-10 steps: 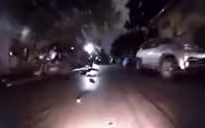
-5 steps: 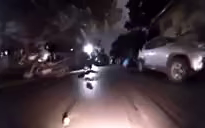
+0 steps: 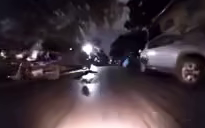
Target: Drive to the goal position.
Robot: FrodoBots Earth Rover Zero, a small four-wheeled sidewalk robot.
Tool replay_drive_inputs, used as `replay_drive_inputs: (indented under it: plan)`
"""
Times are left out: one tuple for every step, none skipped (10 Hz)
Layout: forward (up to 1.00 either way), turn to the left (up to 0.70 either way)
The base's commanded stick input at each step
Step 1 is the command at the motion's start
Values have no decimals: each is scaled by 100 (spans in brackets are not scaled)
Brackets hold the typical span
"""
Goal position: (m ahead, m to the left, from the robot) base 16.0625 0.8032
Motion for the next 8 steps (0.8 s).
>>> replay_drive_inputs:
  plan:
    - [100,0]
    - [100,0]
    - [100,0]
    - [100,0]
    - [100,0]
    - [100,0]
    - [100,0]
    - [100,0]
